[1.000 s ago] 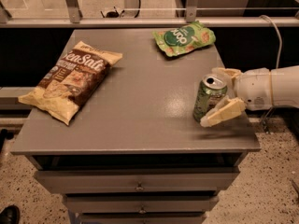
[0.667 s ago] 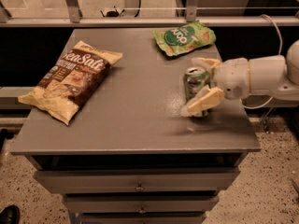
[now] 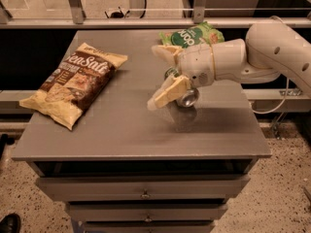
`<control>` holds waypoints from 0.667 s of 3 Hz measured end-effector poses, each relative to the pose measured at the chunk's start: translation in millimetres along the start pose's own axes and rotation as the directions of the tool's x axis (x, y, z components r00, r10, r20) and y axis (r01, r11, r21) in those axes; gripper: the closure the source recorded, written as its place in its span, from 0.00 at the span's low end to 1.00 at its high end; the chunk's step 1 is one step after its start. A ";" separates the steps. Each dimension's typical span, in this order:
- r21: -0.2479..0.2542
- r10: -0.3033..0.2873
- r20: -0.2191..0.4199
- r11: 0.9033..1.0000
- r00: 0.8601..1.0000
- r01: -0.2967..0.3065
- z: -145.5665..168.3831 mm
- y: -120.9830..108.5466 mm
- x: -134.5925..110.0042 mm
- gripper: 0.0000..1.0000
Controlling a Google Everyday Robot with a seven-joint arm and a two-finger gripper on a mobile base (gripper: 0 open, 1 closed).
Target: Knock green can over
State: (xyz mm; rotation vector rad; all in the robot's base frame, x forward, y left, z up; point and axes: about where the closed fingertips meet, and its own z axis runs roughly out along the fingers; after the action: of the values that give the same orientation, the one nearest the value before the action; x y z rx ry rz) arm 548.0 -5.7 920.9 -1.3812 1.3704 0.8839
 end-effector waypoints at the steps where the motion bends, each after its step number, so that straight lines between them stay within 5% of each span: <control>1: -0.031 -0.002 0.000 1.000 1.000 0.002 7.8 2.9 -0.5 0.00; 2: -0.003 -0.018 -0.039 1.000 0.999 0.018 -16.8 -4.2 5.7 0.00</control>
Offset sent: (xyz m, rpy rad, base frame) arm 0.0136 -0.0706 0.0013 -0.1025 -0.0438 -0.0643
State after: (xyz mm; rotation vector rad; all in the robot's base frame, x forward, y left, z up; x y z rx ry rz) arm 550.5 -23.8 920.6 -1.4169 1.3845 0.8515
